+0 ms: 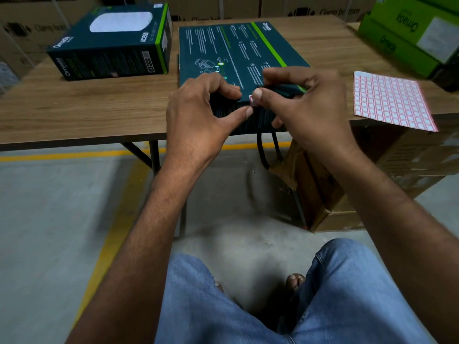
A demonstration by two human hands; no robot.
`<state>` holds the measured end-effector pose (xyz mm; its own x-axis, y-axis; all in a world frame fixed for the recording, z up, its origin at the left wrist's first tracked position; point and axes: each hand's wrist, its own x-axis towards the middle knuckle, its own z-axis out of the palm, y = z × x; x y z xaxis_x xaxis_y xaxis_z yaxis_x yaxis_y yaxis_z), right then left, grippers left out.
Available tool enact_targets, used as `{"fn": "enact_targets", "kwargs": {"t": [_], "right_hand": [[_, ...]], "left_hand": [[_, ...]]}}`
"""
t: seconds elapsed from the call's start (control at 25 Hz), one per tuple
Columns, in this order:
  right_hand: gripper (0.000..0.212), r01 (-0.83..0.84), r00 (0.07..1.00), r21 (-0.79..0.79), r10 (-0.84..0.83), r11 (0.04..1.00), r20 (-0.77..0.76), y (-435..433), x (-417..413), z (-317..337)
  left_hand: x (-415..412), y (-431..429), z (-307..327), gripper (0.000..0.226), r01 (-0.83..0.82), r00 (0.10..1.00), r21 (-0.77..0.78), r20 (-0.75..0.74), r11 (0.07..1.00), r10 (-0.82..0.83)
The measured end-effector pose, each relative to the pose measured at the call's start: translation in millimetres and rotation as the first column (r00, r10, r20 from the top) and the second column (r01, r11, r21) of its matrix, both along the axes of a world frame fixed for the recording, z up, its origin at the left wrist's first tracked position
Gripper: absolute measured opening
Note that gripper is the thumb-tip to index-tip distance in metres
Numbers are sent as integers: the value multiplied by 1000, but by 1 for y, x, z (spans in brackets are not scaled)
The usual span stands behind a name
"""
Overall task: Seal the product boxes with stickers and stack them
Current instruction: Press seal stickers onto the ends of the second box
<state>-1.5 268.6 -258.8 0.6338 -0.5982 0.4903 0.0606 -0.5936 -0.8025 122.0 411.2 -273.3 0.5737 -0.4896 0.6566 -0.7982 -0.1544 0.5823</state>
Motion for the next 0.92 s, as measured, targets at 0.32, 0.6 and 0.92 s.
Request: {"fn": "enact_targets", "kwargs": {"t": [0.32, 0.6, 0.92], "right_hand": [[19, 11, 993, -354, 30, 935, 110, -1, -7, -11], [22, 105, 991, -624, -28, 775, 132, -8, 8, -26], [54, 18, 994, -588, -77, 809, -77, -7, 3, -35]], "left_hand": [[8, 11, 2, 30, 97, 993, 32, -66, 995, -95], [9, 13, -1, 34, 129, 991, -38, -43, 991, -130], [20, 19, 1, 38, 135, 991, 40, 10, 990, -135]]}}
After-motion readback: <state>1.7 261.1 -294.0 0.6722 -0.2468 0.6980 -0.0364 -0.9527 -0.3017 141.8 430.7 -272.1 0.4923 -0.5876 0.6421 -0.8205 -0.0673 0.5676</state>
